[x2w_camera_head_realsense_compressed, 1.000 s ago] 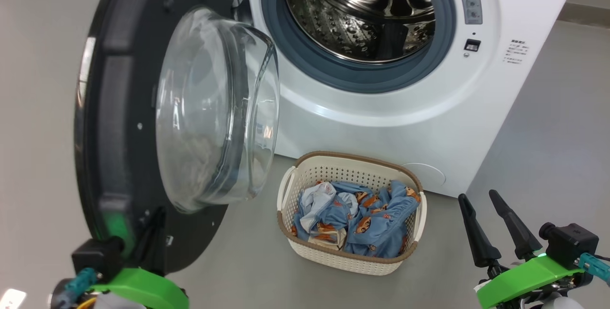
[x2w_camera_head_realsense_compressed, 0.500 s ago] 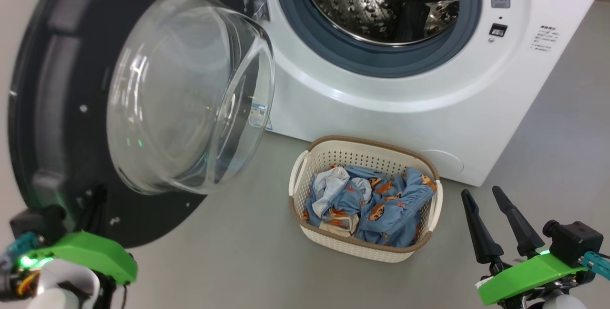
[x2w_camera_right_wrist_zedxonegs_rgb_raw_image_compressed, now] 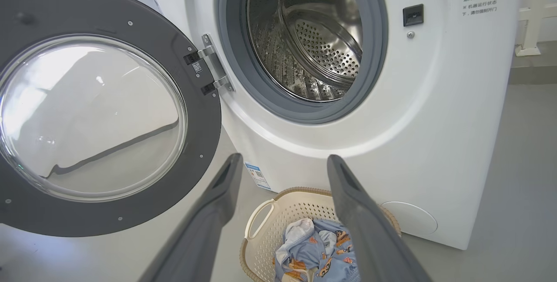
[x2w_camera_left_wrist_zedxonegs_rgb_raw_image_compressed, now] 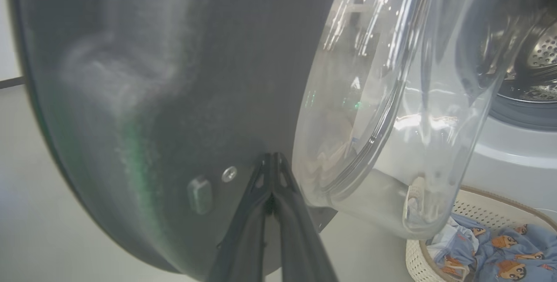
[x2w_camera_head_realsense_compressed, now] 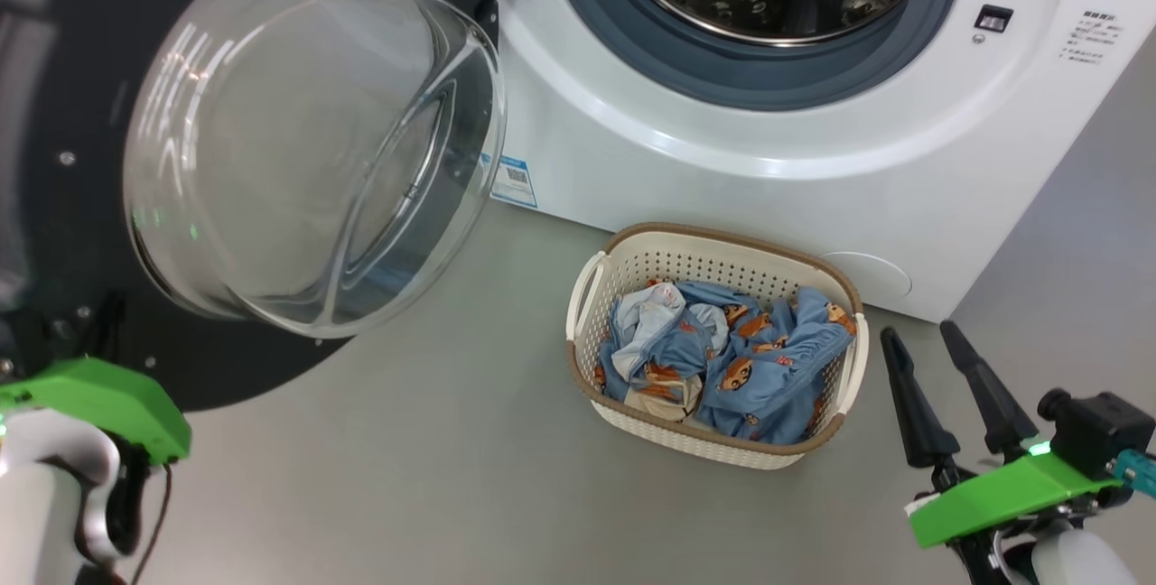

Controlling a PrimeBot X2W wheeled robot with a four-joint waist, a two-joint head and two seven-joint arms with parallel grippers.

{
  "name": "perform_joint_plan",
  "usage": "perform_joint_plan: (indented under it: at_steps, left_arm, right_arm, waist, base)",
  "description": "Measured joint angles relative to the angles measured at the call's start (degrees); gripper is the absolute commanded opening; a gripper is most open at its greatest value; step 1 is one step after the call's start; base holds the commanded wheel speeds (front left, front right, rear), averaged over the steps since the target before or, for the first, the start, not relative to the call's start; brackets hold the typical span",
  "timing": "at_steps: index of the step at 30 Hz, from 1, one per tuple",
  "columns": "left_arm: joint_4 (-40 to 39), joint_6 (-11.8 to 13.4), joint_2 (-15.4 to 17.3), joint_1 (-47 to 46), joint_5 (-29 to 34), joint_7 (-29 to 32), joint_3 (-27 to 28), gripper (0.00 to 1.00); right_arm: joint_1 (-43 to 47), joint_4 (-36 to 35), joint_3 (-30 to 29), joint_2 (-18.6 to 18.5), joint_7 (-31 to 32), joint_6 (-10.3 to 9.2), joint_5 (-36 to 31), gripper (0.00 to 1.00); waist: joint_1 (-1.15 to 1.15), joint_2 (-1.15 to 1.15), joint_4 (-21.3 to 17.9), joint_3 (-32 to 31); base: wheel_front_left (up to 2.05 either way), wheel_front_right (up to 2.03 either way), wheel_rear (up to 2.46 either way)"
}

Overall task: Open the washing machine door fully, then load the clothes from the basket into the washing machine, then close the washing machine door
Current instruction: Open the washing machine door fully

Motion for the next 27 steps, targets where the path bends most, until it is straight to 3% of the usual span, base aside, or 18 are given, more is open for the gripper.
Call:
perform_joint_plan:
  at_steps: [13, 27]
  left_arm:
    - [15.19, -2.63, 1.24, -10.51, 1.57, -1.51, -1.6, 0.0]
    - [21.93, -4.21, 1.33, -13.5, 1.91, -4.68, -3.05, 0.0]
  right_arm:
    - [-1.6, -0.03, 0.05, -0.2, 0.0, 0.0, 0.05, 1.0]
    - [-1.59, -0.08, -0.52, -0.22, 0.0, 0.0, 0.05, 1.0]
  waist:
    - [0.0, 0.0, 0.05, 2.01]
    - [0.0, 0.0, 0.12, 1.54]
  base:
    - [0.0, 0.0, 0.0]
    - [0.0, 0.0, 0.0]
